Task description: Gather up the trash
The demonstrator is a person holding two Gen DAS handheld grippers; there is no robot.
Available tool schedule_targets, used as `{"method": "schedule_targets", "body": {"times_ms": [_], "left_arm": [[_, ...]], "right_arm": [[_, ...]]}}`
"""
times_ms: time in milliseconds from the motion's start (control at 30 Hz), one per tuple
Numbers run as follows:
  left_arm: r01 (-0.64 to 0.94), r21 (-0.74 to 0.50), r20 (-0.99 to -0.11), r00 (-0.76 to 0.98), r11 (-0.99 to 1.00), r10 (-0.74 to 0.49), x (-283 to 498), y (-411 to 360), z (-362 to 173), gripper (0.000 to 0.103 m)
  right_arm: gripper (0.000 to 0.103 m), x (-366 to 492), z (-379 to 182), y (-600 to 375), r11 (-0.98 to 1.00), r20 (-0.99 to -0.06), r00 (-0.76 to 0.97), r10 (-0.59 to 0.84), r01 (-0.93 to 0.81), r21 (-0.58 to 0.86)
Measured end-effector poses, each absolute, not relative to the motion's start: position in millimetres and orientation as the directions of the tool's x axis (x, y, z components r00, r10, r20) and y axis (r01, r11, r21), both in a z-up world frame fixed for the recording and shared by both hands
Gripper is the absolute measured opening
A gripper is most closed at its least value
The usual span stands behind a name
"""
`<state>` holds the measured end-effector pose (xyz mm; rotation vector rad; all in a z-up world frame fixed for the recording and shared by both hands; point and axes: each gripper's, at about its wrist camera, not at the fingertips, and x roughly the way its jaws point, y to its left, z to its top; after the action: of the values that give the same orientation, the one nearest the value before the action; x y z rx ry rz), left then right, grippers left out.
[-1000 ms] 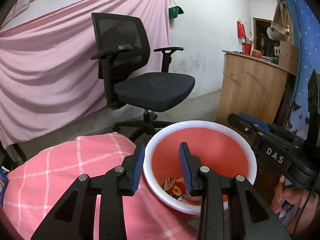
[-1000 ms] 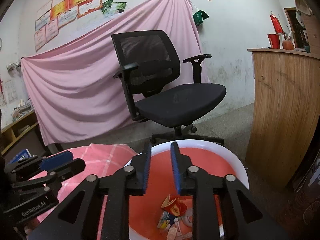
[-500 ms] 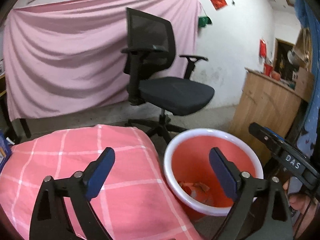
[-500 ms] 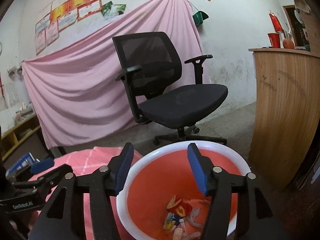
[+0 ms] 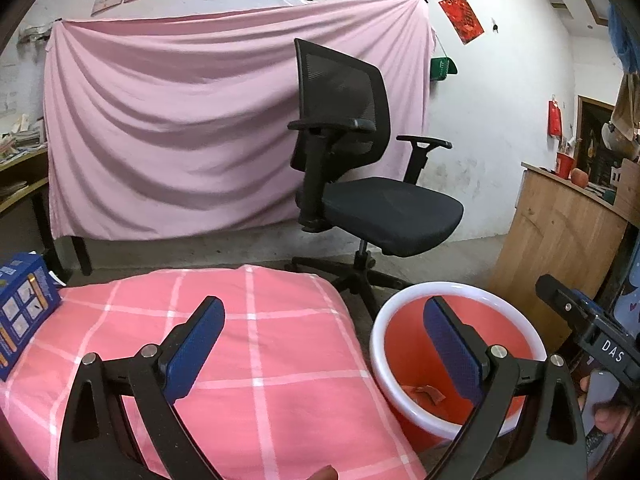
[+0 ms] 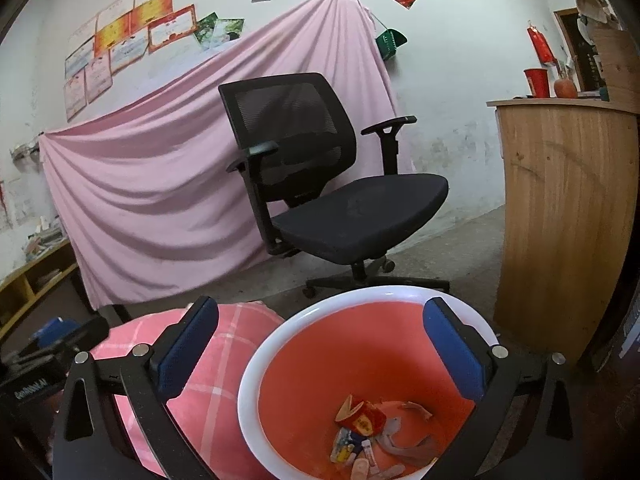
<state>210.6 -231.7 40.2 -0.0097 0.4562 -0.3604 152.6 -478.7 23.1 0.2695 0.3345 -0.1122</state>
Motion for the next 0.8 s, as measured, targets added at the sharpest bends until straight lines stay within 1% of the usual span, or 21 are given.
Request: {"method": "schedule_targets", "body": {"times_ms": [400, 667, 800], "left_arm": [[0.273, -0.071, -0.391, 0.877, 0.959, -0.278, 184, -190, 50, 0.098], [0.234, -0.063, -0.365, 0.899, 0.970, -0.241, 159, -156, 54, 0.099], [0.218, -0.065, -0.357, 0.906, 0.974, -0.227, 148, -139, 56, 0.099]], "right_arm": [[0.103, 119, 32, -456, 0.960, -0.256, 0.964, -0.074, 0.139, 0.243], [0.103, 92, 46, -431, 0.963, -0.189, 0.976, -0.112, 0.153, 0.221], [0.103, 78, 50, -419, 0.963, -0.170, 0.979, -0.113, 0.150, 0.224]]}}
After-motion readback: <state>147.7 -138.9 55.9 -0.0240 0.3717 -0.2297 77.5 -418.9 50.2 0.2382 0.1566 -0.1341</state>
